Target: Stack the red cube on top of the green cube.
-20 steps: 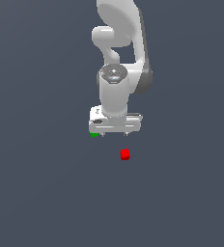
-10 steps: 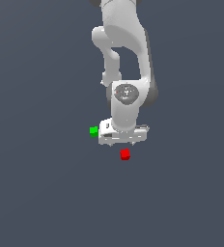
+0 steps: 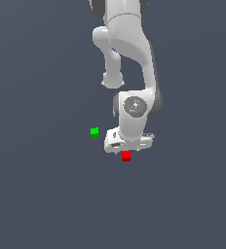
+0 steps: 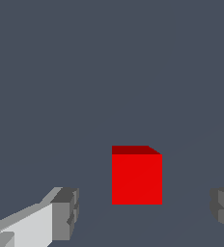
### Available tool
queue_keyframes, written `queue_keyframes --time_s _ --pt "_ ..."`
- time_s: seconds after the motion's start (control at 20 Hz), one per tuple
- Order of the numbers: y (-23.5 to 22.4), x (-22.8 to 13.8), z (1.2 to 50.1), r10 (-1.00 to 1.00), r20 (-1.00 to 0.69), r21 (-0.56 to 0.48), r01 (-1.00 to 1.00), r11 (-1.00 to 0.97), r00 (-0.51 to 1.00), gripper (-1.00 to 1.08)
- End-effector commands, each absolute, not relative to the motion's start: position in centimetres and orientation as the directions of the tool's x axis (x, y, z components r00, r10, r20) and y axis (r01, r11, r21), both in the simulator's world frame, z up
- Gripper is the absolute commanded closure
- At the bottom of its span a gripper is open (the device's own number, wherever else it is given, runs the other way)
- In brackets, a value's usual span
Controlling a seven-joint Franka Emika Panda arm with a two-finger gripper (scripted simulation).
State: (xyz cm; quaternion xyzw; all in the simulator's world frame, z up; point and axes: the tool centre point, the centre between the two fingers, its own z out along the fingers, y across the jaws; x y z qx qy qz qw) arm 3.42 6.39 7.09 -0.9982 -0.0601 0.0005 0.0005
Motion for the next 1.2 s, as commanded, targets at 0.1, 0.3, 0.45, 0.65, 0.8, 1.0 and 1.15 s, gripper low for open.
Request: queue_keyframes --time_s 0.1,0.3,0.45,0.65,0.8,1.0,1.15 --pt "6.4 3.5 7.0 0.121 -0.001 -0.001 0.121 -0.993 0.993 -0.92" --pt "6.4 3.5 6.1 0.121 -0.001 -0.001 0.121 -0.993 0.993 -0.92" --pt "6.4 3.4 4.8 0.121 -0.001 0.000 0.121 -0.993 0.993 -0.92" --pt "6.4 3.4 2.8 0.121 -0.001 0.000 0.121 -0.993 0.993 -0.92" --pt "6.4 3.5 2.1 0.122 0.000 0.000 0.122 -0.993 0.993 -0.92" --pt "6.5 3.6 2.0 0.122 0.000 0.000 0.122 -0.993 0.993 1.08" --pt "6.5 3.6 2.0 0.122 0.000 0.000 0.122 -0.993 0.993 1.08"
